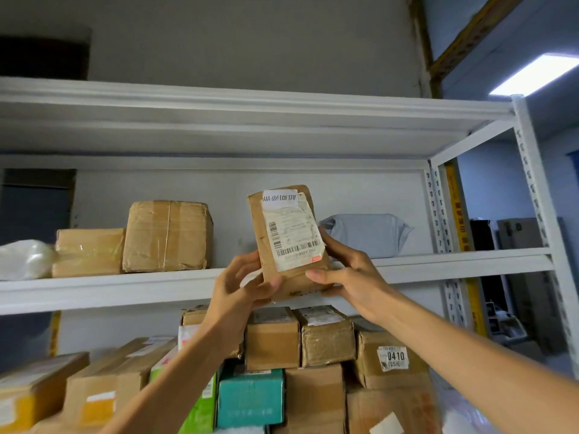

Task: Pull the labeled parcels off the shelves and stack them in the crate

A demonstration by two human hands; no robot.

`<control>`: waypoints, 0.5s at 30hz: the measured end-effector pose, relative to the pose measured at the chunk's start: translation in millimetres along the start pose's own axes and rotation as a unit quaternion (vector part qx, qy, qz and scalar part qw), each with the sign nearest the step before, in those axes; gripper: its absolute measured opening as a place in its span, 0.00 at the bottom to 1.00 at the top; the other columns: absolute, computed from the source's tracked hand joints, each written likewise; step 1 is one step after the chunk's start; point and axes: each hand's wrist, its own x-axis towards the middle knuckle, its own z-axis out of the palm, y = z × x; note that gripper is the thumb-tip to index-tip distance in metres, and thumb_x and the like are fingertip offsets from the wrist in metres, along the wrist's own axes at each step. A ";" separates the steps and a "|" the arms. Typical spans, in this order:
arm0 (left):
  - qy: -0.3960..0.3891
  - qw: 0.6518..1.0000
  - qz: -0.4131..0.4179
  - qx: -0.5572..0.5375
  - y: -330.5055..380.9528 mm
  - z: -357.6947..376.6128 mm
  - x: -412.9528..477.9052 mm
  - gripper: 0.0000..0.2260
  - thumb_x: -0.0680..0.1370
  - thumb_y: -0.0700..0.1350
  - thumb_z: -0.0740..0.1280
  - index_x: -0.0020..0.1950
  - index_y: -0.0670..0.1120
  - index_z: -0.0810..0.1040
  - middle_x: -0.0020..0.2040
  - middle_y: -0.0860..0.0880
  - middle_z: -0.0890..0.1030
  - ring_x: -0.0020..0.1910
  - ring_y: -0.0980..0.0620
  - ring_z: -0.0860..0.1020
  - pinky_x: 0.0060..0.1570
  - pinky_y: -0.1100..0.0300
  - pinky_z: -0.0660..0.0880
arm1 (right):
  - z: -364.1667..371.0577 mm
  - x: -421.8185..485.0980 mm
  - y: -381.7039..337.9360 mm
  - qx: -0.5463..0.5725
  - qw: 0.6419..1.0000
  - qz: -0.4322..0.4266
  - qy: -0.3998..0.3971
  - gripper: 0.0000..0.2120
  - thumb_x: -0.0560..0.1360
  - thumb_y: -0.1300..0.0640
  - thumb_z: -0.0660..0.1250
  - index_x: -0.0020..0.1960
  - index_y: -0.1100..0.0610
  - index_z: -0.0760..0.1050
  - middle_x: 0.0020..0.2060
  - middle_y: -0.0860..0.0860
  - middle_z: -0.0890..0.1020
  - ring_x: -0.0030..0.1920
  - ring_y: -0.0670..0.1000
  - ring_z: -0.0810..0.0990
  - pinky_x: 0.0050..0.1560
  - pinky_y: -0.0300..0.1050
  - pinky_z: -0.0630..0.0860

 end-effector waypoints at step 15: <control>-0.028 0.998 0.054 0.009 -2.2 23.6 -12.9 0.26 0.64 0.45 0.77 0.61 0.46 0.78 0.59 0.50 0.82 0.61 0.48 0.79 0.54 0.52 0.80 | -10.0 -32.5 -7.3 -0.016 0.998 -0.034 0.042 0.35 0.69 0.68 0.73 0.70 0.42 0.69 0.59 0.42 0.81 0.66 0.46 0.75 0.70 0.55 0.69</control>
